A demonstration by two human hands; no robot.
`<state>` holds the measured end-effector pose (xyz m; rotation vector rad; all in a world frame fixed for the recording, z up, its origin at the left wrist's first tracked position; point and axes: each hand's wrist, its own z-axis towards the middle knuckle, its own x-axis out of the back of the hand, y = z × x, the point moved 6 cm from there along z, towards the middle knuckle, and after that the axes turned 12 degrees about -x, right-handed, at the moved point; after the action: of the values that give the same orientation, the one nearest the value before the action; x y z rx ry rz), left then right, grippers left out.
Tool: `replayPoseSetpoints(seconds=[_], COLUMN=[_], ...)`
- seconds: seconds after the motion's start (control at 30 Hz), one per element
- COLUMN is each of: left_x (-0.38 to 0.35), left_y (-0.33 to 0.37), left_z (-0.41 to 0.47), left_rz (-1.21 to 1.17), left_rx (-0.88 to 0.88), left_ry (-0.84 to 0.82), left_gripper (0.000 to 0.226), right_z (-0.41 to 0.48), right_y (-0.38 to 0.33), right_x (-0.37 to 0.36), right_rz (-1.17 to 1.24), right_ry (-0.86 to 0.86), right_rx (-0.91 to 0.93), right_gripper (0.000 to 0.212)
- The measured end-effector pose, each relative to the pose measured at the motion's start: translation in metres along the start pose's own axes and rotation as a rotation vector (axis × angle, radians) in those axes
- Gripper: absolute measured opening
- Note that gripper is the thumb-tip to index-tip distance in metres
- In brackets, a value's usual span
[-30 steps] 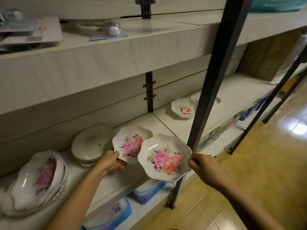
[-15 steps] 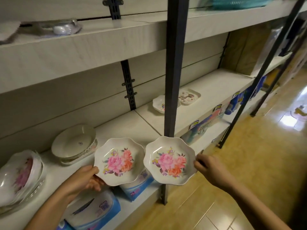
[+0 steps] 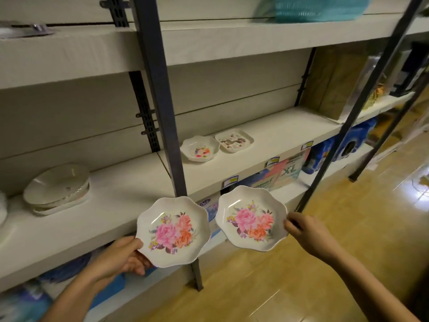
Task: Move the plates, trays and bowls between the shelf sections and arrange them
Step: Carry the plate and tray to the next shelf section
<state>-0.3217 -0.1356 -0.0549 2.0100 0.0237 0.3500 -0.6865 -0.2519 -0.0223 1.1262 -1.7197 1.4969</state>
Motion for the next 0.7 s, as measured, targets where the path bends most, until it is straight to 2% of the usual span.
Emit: replayPoseSetpoints(seconds=[0.1, 0.37, 0.7], left_x=[-0.033, -0.1, -0.12], left_y=[0.013, 0.056, 0.1], left_z=[0.005, 0.047, 0.122], left_rz=[-0.014, -0.107, -0.17], left_rx=[-0.021, -0.065, -0.067], left_ry=[-0.011, -0.018, 0.108], left_gripper=[0.027, 0.022, 0.022], right_z=[0.018, 0.075, 0.197], right_y=[0.032, 0.08, 0.059], right_x=[0.017, 0.055, 0.081], right_rz=[-0.035, -0.028, 0.037], right_ry=[0.058, 0.068, -0.042], right_rx=[-0.022, -0.063, 0.012], right_gripper=[0.03, 0.03, 0.029])
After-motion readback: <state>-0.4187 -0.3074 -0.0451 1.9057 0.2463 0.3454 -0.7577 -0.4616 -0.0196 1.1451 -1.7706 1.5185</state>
